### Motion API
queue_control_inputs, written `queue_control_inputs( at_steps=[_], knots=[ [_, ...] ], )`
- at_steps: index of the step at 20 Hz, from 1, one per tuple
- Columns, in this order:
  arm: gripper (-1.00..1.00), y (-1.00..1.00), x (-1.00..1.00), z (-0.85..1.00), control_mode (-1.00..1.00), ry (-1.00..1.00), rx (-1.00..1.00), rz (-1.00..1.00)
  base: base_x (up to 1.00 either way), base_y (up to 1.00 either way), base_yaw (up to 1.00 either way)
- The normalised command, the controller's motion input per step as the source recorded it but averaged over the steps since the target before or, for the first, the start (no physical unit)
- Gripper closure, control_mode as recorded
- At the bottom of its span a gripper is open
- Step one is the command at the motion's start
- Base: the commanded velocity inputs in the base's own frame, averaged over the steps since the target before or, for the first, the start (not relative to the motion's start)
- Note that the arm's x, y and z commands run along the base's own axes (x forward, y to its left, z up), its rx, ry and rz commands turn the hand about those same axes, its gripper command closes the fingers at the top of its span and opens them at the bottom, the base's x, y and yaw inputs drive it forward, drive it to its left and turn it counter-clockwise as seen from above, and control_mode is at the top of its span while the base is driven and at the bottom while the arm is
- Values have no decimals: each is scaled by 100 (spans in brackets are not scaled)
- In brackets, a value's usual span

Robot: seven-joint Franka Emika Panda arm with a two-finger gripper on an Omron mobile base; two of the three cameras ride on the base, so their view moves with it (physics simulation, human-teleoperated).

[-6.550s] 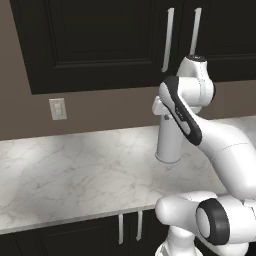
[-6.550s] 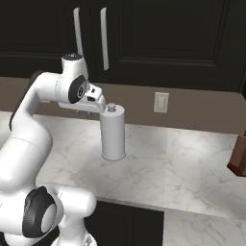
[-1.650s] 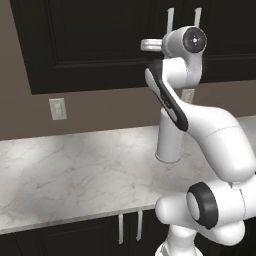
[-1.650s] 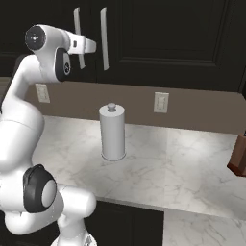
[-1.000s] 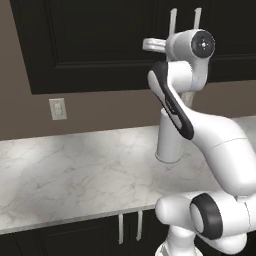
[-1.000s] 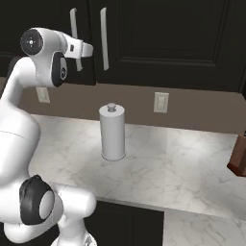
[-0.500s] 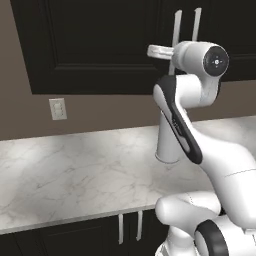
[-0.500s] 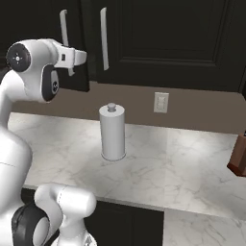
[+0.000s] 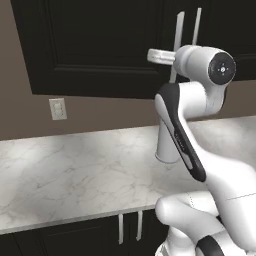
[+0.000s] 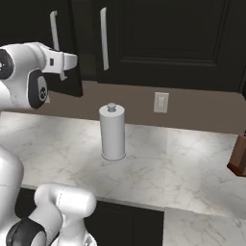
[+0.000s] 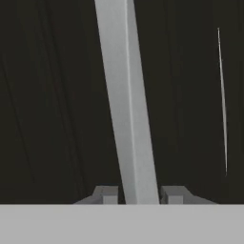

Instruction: Get the candle and the beer from the cabinet and move them to the dining counter.

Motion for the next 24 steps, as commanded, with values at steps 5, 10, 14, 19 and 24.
queue_control_inputs(
  at_steps=[5,10,14,19,24],
  knots=[
    [100,44,-57,16,-100,0,0,0,0,0,0],
    [100,56,-57,7,-100,0,0,-1,0,0,0],
    [100,55,-54,9,-100,0,0,0,0,0,0],
    [100,56,-50,10,-100,0,0,0,0,0,0],
    [100,55,-47,8,-100,0,0,0,0,0,0]
  ],
)
